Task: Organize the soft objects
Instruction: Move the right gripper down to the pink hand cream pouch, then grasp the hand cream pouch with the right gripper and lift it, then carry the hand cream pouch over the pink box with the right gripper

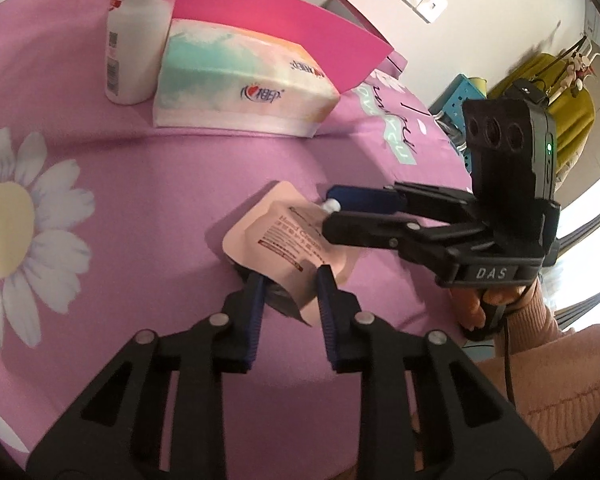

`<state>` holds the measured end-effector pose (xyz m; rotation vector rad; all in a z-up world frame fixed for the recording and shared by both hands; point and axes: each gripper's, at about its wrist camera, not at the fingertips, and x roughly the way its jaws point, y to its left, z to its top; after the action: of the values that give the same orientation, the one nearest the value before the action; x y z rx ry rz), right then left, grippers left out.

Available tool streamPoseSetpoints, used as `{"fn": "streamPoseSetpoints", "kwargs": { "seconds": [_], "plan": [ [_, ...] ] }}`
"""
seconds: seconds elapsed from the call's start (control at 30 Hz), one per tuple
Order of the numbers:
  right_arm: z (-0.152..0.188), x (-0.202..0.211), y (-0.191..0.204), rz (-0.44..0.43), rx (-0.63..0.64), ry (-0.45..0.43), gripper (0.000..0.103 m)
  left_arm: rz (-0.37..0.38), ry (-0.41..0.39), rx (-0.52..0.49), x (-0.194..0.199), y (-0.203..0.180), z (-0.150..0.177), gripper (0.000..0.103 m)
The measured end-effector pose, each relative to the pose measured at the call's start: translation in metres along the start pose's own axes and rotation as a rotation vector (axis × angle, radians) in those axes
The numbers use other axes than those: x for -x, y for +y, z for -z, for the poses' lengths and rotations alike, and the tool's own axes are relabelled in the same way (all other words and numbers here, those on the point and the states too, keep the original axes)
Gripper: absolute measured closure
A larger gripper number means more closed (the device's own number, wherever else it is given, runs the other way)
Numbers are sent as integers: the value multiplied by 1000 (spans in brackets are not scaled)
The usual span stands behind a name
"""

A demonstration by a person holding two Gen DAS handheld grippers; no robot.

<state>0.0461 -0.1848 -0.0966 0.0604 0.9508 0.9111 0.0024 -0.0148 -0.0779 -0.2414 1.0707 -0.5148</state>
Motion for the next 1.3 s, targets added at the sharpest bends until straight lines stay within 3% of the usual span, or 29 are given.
{"fn": "streamPoseSetpoints", "kwargs": {
  "seconds": [0.13,0.5,1.3],
  "plan": [
    [5,6,-5,24,-47,-18,71,-8,-1,-18,-4,-6,-5,75],
    [7,37,-15,54,-131,-113,71,-35,-41,-108,-2,-23,-27,75],
    [-12,74,-15,104,-119,-233,71,-71,-128,-213,17,-53,-59,75]
  ]
}}
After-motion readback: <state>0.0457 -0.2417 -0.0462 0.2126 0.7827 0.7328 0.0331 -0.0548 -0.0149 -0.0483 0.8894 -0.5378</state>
